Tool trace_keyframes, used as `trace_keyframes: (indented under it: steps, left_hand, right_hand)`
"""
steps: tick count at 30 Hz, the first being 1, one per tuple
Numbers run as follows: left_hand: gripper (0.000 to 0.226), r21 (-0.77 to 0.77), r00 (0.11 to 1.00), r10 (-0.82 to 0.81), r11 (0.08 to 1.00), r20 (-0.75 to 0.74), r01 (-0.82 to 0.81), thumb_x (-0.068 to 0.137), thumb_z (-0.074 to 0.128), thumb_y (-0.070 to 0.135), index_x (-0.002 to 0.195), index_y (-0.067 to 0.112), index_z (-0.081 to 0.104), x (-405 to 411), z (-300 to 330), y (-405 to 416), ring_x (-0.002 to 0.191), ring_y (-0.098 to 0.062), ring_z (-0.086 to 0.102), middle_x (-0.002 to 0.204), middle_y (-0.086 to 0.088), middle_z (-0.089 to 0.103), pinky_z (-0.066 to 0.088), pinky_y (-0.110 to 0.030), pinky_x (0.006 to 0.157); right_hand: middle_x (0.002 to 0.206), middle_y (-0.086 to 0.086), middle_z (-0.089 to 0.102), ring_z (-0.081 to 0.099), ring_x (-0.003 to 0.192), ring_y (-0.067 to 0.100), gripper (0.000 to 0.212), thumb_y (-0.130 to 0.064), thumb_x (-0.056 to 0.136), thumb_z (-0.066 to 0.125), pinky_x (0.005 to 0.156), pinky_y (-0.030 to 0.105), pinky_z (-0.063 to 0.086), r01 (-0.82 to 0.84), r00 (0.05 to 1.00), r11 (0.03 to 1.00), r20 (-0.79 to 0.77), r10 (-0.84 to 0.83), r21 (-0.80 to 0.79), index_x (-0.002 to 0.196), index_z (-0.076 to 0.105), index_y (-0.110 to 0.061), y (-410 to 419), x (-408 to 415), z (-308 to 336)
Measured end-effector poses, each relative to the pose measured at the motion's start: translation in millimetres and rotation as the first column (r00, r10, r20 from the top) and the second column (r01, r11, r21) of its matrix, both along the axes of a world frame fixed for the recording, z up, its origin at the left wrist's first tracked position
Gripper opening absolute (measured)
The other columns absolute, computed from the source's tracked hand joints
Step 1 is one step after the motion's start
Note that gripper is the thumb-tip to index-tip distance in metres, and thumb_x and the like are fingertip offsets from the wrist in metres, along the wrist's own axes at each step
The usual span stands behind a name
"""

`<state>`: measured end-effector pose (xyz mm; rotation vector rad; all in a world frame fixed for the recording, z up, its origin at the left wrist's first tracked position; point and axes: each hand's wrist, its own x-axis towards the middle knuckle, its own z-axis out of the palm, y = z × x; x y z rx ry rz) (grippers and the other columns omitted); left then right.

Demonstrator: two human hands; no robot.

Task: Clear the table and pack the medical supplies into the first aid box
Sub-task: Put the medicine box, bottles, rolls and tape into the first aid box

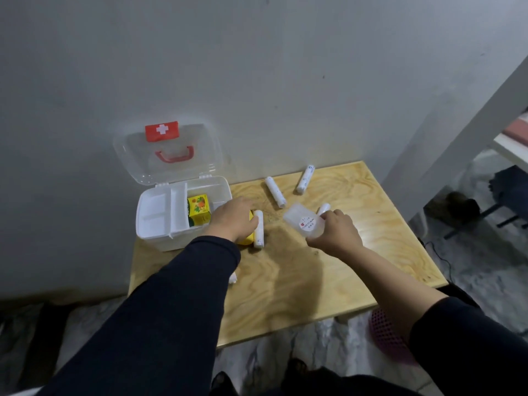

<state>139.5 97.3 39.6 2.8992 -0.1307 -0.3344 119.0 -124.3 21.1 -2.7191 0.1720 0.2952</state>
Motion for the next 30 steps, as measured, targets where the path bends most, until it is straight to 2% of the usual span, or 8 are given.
trace_keyframes:
  steps: [5,8,10,12,14,19,24,30]
  left_hand:
    - [0.047,-0.051,0.978,0.169,0.985,0.119,-0.164,0.098,0.046,0.035,0.141,0.016,0.044,-11,8,48,0.132,-0.026,0.044,0.147,-0.003,0.044,0.041,-0.040,0.102]
    - [0.060,-0.055,0.957,0.285,0.958,0.052,-0.283,0.096,0.044,0.048,0.145,0.014,0.037,-20,0,87,0.136,-0.025,0.039,0.151,-0.003,0.038,0.039,-0.041,0.106]
    - [0.063,-0.035,0.946,0.324,0.945,-0.018,-0.324,0.095,0.043,0.054,0.144,0.014,0.037,-27,-4,106,0.137,-0.025,0.038,0.151,-0.004,0.037,0.037,-0.042,0.107]
    - [0.061,-0.029,0.950,0.312,0.949,-0.018,-0.313,0.096,0.043,0.052,0.143,0.012,0.038,-31,-7,119,0.139,-0.025,0.034,0.153,-0.004,0.035,0.032,-0.040,0.110]
    - [0.062,-0.023,0.964,0.265,0.964,0.021,-0.265,0.097,0.045,0.050,0.146,0.012,0.034,-36,-8,126,0.142,-0.023,0.031,0.156,-0.003,0.031,0.027,-0.038,0.113]
    - [0.079,0.005,0.962,0.272,0.962,-0.014,-0.272,0.095,0.032,0.061,0.155,0.014,0.010,-39,-25,138,0.150,-0.019,0.008,0.164,-0.001,0.002,0.010,-0.038,0.122]
    - [0.082,0.033,0.967,0.252,0.967,-0.023,-0.251,0.097,0.024,0.061,0.155,0.008,0.002,-38,-31,143,0.151,-0.017,-0.002,0.164,-0.005,-0.003,0.002,-0.037,0.123]
    - [0.080,0.058,0.972,0.236,0.970,-0.012,-0.235,0.097,0.019,0.061,0.155,0.009,0.000,-40,-32,144,0.150,-0.015,-0.006,0.163,-0.004,-0.006,-0.004,-0.035,0.122]
  right_hand:
    - [0.108,0.011,0.060,0.058,0.100,0.027,0.043,-0.031,0.073,0.072,0.070,0.032,0.045,-0.153,0.986,0.988,0.075,0.152,0.000,0.109,0.064,-0.007,39,24,43]
    - [0.109,0.013,0.064,0.058,0.103,0.028,0.040,-0.029,0.075,0.073,0.070,0.029,0.040,-0.262,0.955,0.964,0.131,0.265,-0.036,0.107,0.066,-0.007,69,35,61]
    - [0.114,0.013,0.062,0.055,0.110,0.029,0.048,-0.031,0.074,0.075,0.081,0.032,0.045,-0.317,0.933,0.947,0.164,0.321,-0.052,0.115,0.065,-0.007,90,42,68]
    - [0.118,0.013,0.060,0.052,0.114,0.030,0.055,-0.034,0.074,0.075,0.091,0.035,0.045,-0.380,0.902,0.918,0.177,0.395,-0.112,0.120,0.061,-0.007,111,49,71]
    - [0.119,0.012,0.058,0.050,0.114,0.029,0.056,-0.034,0.075,0.073,0.093,0.035,0.045,-0.434,0.865,0.882,0.187,0.466,-0.185,0.122,0.059,-0.007,132,55,71]
    - [0.119,0.010,0.055,0.047,0.116,0.027,0.031,-0.019,0.082,0.065,0.090,0.034,0.046,-0.511,0.806,0.808,0.163,0.569,-0.293,0.111,0.062,-0.008,183,66,65]
    - [0.122,0.011,0.053,0.044,0.120,0.027,0.028,-0.013,0.086,0.061,0.093,0.032,0.045,-0.545,0.813,0.795,0.063,0.579,-0.266,0.114,0.060,-0.005,215,76,44]
    - [0.119,0.015,0.057,0.049,0.114,0.031,0.027,-0.005,0.084,0.060,0.089,0.033,0.045,-0.514,0.847,0.839,0.053,0.530,-0.179,0.111,0.060,-0.001,232,92,20]
